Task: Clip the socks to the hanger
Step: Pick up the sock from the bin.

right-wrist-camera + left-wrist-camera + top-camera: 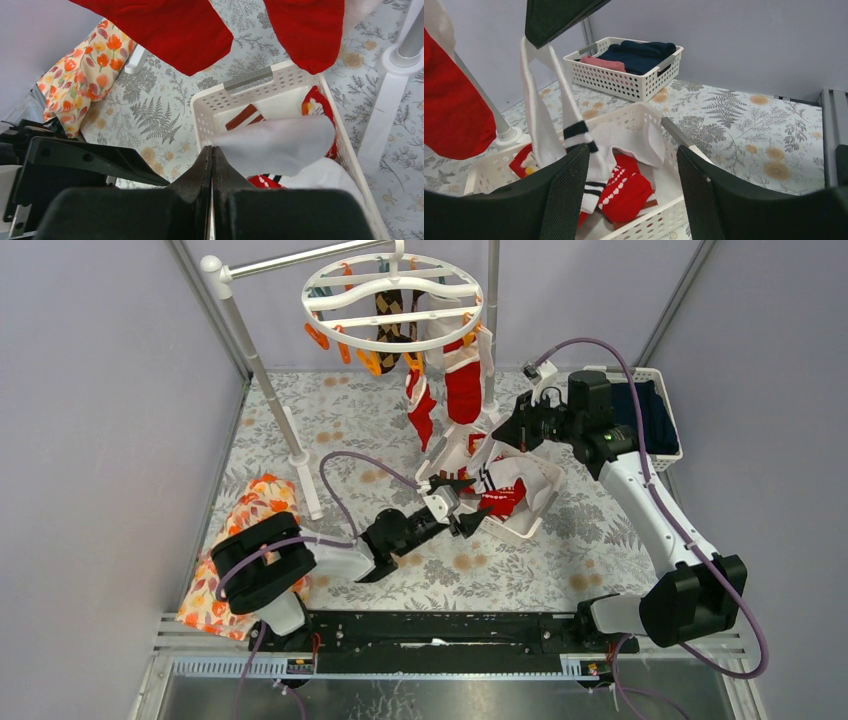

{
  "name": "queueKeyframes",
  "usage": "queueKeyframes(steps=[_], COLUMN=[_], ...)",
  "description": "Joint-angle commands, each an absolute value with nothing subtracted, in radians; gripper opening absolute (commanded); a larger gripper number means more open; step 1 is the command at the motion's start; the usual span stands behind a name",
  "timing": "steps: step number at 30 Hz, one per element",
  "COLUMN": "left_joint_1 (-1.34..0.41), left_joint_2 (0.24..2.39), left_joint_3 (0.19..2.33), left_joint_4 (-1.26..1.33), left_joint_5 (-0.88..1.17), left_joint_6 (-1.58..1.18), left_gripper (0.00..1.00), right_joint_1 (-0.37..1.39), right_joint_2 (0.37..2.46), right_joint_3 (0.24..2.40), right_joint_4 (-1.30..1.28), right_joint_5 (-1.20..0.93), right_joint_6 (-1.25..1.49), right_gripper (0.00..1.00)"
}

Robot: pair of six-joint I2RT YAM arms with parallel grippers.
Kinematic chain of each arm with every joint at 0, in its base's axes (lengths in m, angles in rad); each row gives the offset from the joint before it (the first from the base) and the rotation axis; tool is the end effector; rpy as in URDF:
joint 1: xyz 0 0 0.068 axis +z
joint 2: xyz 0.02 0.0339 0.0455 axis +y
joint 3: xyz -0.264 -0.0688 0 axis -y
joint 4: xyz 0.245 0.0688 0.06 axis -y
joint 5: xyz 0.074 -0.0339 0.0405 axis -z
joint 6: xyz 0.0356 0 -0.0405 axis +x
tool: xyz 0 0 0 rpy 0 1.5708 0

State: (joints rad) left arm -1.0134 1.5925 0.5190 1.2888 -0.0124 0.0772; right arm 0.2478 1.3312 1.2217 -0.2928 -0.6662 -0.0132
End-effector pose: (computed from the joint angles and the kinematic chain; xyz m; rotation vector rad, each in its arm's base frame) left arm 0.1603 -0.2564 0.2142 0.7161 1.2012 -0.7761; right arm 0.2867 0.0952 0.3629 -0.6848 1.8449 0.8076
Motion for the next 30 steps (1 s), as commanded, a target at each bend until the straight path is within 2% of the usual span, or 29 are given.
queueKeyframes(steps=[1, 7, 13, 14, 15, 17, 19, 24, 27, 29, 30], left_joint_1=[-1.019, -1.025, -1.025, -1.025, -1.025, -1.025, -1.025, -1.007, -0.939, -0.88, -0.86], left_joint_2=[1.649, 1.733, 1.788, 1.795, 1.798, 1.787, 1.746, 1.576, 1.502, 1.474, 1.464], left_joint_3=[0.568, 0.604, 0.652, 0.657, 0.662, 0.661, 0.646, 0.616, 0.668, 0.74, 0.778], left_joint_4=[1.422, 1.455, 1.427, 1.425, 1.425, 1.422, 1.396, 1.169, 0.93, 0.757, 0.664], left_joint_5=[-0.051, -0.228, -0.273, -0.273, -0.273, -0.273, -0.265, -0.184, -0.024, 0.164, 0.214], left_joint_6=[0.061, 0.123, 0.162, 0.163, 0.163, 0.162, 0.153, 0.082, -0.035, -0.102, -0.116], left_gripper=[0.68, 0.7, 0.69, 0.66, 0.59, 0.32, 0.02, 0.0, 0.0, 0.0, 0.0], right_joint_1=[0.248, 0.249, 0.248, 0.248, 0.249, 0.249, 0.248, 0.235, 0.206, 0.181, 0.162], right_joint_2=[1.305, 1.304, 1.307, 1.307, 1.308, 1.308, 1.308, 1.308, 1.327, 1.342, 1.345], right_joint_3=[1.265, 1.277, 1.279, 1.279, 1.278, 1.276, 1.273, 1.257, 1.243, 1.24, 1.237], right_joint_4=[-0.289, -0.292, -0.29, -0.289, -0.29, -0.291, -0.297, -0.296, -0.298, -0.33, -0.347], right_joint_5=[-0.705, -0.721, -0.726, -0.726, -0.724, -0.718, -0.709, -0.695, -0.704, -0.719, -0.732], right_joint_6=[0.036, 0.056, 0.064, 0.063, 0.063, 0.06, 0.05, 0.028, 0.008, -0.041, -0.07], right_gripper=[0.0, 0.0, 0.0, 0.0, 0.0, 0.0, 0.0, 0.0, 0.01, 0.13, 0.23])
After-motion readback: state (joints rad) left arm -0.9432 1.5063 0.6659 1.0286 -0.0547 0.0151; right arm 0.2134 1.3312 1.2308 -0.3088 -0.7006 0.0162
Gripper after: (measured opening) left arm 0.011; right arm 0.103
